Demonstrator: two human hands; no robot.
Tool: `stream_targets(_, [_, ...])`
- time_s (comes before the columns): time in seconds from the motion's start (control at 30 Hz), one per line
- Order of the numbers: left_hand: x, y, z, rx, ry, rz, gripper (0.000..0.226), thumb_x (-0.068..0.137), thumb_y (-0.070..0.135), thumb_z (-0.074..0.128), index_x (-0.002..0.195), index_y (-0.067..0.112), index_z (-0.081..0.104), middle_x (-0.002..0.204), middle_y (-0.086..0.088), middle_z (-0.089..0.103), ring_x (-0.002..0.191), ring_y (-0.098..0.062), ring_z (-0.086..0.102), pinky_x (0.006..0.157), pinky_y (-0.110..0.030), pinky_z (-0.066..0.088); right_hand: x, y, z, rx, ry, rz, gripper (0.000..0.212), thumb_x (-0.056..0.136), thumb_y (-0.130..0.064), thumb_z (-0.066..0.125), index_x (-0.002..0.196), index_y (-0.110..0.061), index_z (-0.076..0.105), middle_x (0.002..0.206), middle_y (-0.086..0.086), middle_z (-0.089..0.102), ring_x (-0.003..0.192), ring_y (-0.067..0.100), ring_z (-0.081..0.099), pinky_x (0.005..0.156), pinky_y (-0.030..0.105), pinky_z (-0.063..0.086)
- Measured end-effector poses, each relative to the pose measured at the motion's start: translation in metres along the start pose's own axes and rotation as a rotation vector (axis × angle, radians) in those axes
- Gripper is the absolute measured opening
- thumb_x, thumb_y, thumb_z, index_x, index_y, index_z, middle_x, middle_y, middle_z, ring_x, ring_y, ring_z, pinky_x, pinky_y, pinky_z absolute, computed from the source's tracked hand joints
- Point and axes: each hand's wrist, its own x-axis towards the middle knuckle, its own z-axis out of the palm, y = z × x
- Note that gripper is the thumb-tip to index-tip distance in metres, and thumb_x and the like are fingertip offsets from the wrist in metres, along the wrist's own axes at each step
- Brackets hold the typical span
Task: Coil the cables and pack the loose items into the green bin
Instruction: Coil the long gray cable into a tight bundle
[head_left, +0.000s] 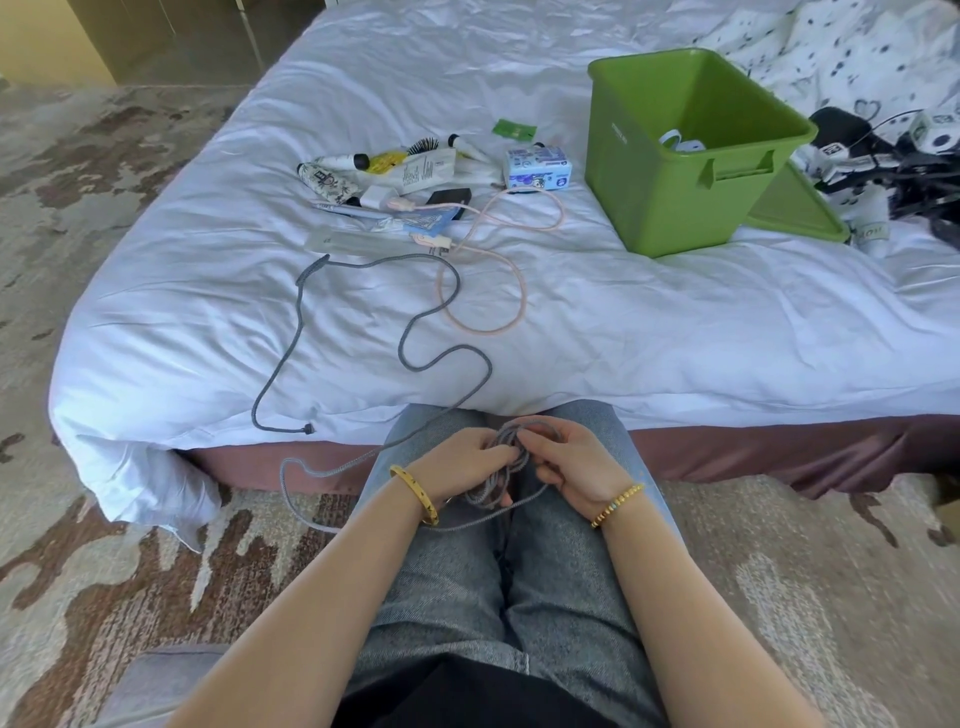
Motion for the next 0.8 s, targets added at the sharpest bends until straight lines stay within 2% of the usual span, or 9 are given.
stream_targets(0.07, [0.001, 0.001, 0.001, 0.036, 0.070, 0.057, 0.012, 0.091, 0.024, 0.053, 0.082, 0.015, 0.053, 0.065, 0.001, 0.064, 0.054, -0.014, 0.065, 0.052, -0.020, 0.051, 0.001, 0.001, 0.000, 0.009, 0.045, -0.011, 0.019, 0.091, 0.001, 0.049, 0.090, -0.006, 0.067, 0.072, 0.007, 0.047, 0.044, 0.001, 0.031, 0.036, 0.012, 0.022])
stream_targets(0.2, [0.002, -0.004, 0.007, 0.534, 0.338, 0.235, 0.023, 0.093, 0.034, 0.047, 0.082, 0.015, 0.053, 0.073, 0.003, 0.059, 0.073, -0.015, 0.055, 0.060, -0.023, 0.036, 0.003, 0.001, 0.004, 0.007, 0.132, -0.020, 0.016, 0.090, 0.001, 0.051, 0.086, -0.005, 0.066, 0.067, 0.004, 0.045, 0.044, 0.001, 0.030, 0.036, 0.012, 0.020])
stream_targets(0.3, [0.003, -0.004, 0.010, 0.519, 0.326, 0.184, 0.026, 0.097, 0.032, 0.037, 0.075, 0.019, 0.046, 0.070, 0.005, 0.057, 0.070, -0.016, 0.053, 0.065, -0.029, 0.037, 0.004, -0.001, 0.006, 0.051, 0.186, -0.021, 0.011, 0.090, 0.001, 0.051, 0.089, -0.004, 0.061, 0.067, 0.004, 0.042, 0.044, 0.001, 0.033, 0.035, 0.011, 0.021])
stream_targets(0.43, [0.005, -0.001, -0.003, 0.306, 0.439, 0.151, 0.037, 0.095, 0.026, 0.042, 0.059, 0.021, 0.046, 0.055, 0.009, 0.052, 0.052, -0.003, 0.049, 0.053, -0.015, 0.035, 0.002, -0.005, 0.001, 0.201, 0.152, 0.025, 0.013, 0.092, -0.004, 0.049, 0.082, -0.010, 0.054, 0.064, 0.001, 0.042, 0.040, 0.002, 0.038, 0.041, 0.014, 0.038])
stream_targets(0.5, [0.004, -0.001, -0.008, 0.092, 0.503, 0.124, 0.040, 0.093, 0.029, 0.046, 0.054, 0.021, 0.052, 0.049, 0.007, 0.054, 0.042, -0.001, 0.048, 0.047, -0.011, 0.036, 0.001, -0.005, 0.000, 0.187, 0.061, 0.074, 0.015, 0.094, -0.011, 0.048, 0.080, -0.010, 0.053, 0.057, -0.002, 0.046, 0.040, 0.004, 0.040, 0.062, 0.022, 0.051])
stream_targets(0.57, [0.005, 0.001, -0.011, -0.254, 0.533, 0.069, 0.033, 0.094, 0.027, 0.046, 0.064, 0.016, 0.056, 0.053, 0.000, 0.056, 0.042, -0.009, 0.050, 0.043, -0.017, 0.041, -0.001, -0.003, -0.001, 0.174, -0.033, 0.121, 0.019, 0.096, -0.017, 0.044, 0.082, -0.010, 0.055, 0.053, -0.005, 0.049, 0.045, 0.006, 0.046, 0.076, 0.030, 0.050])
stream_targets(0.63, [0.005, 0.005, -0.012, -0.548, 0.530, 0.038, 0.028, 0.096, 0.023, 0.044, 0.072, 0.011, 0.053, 0.058, -0.005, 0.054, 0.041, -0.011, 0.051, 0.039, -0.020, 0.043, -0.002, -0.004, 0.000, 0.168, -0.070, 0.141, 0.023, 0.097, -0.019, 0.041, 0.083, -0.009, 0.056, 0.051, -0.006, 0.046, 0.044, 0.006, 0.044, 0.064, 0.026, 0.051])
stream_targets(0.7, [0.005, 0.008, -0.010, -0.677, 0.515, 0.037, 0.026, 0.097, 0.023, 0.044, 0.077, 0.010, 0.053, 0.060, -0.005, 0.053, 0.042, -0.008, 0.055, 0.039, -0.019, 0.046, -0.002, -0.006, -0.001, 0.175, -0.010, 0.110, 0.026, 0.098, -0.021, 0.040, 0.083, -0.007, 0.057, 0.045, -0.009, 0.037, 0.038, 0.003, 0.031, 0.038, 0.013, 0.034])
stream_targets(0.8, [0.004, 0.014, -0.003, -0.836, 0.488, 0.066, 0.020, 0.097, 0.024, 0.046, 0.084, 0.012, 0.054, 0.070, -0.005, 0.058, 0.059, -0.010, 0.061, 0.048, -0.022, 0.054, 0.000, -0.007, -0.003, 0.182, 0.068, 0.084, 0.029, 0.096, -0.025, 0.044, 0.076, -0.007, 0.056, 0.041, -0.010, 0.031, 0.033, 0.001, 0.022, 0.029, 0.012, 0.017])
